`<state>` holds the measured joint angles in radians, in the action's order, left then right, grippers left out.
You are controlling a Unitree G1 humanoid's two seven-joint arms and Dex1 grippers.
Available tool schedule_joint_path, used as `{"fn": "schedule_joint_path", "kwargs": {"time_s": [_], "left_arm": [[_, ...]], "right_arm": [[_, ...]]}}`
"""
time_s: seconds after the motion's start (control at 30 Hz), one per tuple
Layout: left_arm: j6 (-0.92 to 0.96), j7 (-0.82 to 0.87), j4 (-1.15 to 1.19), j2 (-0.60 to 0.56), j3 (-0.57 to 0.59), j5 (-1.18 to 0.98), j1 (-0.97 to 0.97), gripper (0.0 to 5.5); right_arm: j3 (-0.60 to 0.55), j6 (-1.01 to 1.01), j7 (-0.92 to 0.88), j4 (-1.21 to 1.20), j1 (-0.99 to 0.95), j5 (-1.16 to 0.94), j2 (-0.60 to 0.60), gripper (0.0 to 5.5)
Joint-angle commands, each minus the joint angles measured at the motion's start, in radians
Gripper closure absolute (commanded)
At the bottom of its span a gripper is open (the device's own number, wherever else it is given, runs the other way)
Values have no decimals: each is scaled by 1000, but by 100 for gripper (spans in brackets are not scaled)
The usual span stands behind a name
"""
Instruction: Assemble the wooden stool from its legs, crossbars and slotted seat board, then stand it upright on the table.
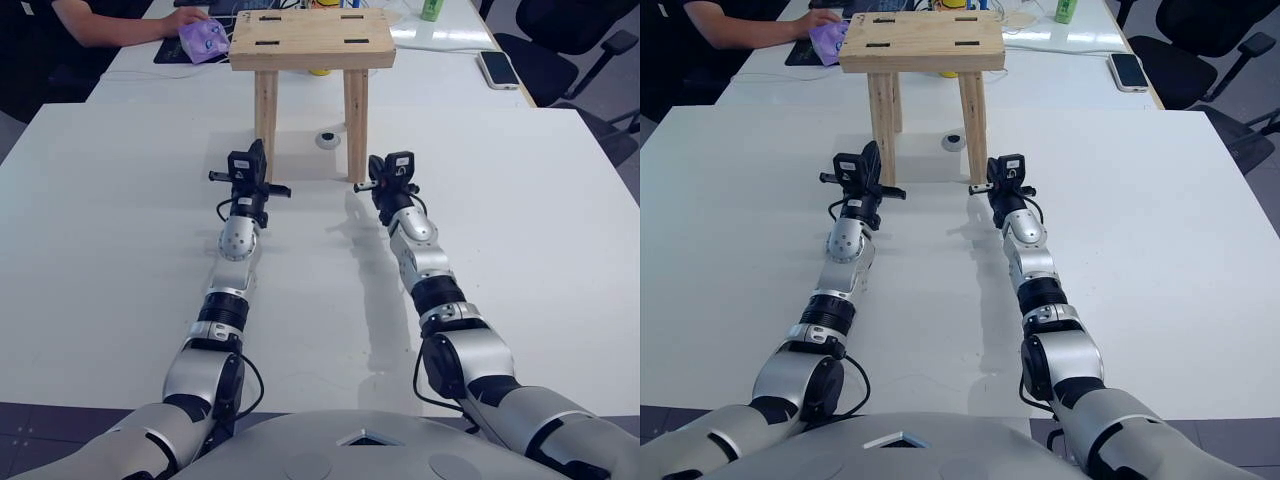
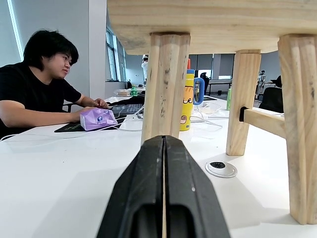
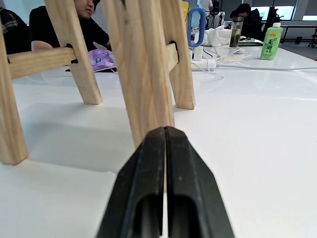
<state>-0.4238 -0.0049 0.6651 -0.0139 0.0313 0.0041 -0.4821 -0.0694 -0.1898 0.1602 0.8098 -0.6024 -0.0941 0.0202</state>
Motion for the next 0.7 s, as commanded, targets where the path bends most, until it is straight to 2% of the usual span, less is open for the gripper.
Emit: {"fn": "schedule_joint_path", "kwargs": {"time_s": [0.03, 0.7], "left_arm": [[-4, 2, 21, 2, 3, 2, -21, 547], [-45, -50, 117, 6, -30, 25, -65, 547]], "right_arm": [[-7, -9, 10, 42, -41, 1, 6, 550], [-50, -91, -38, 166, -107, 2, 12, 550]]}}
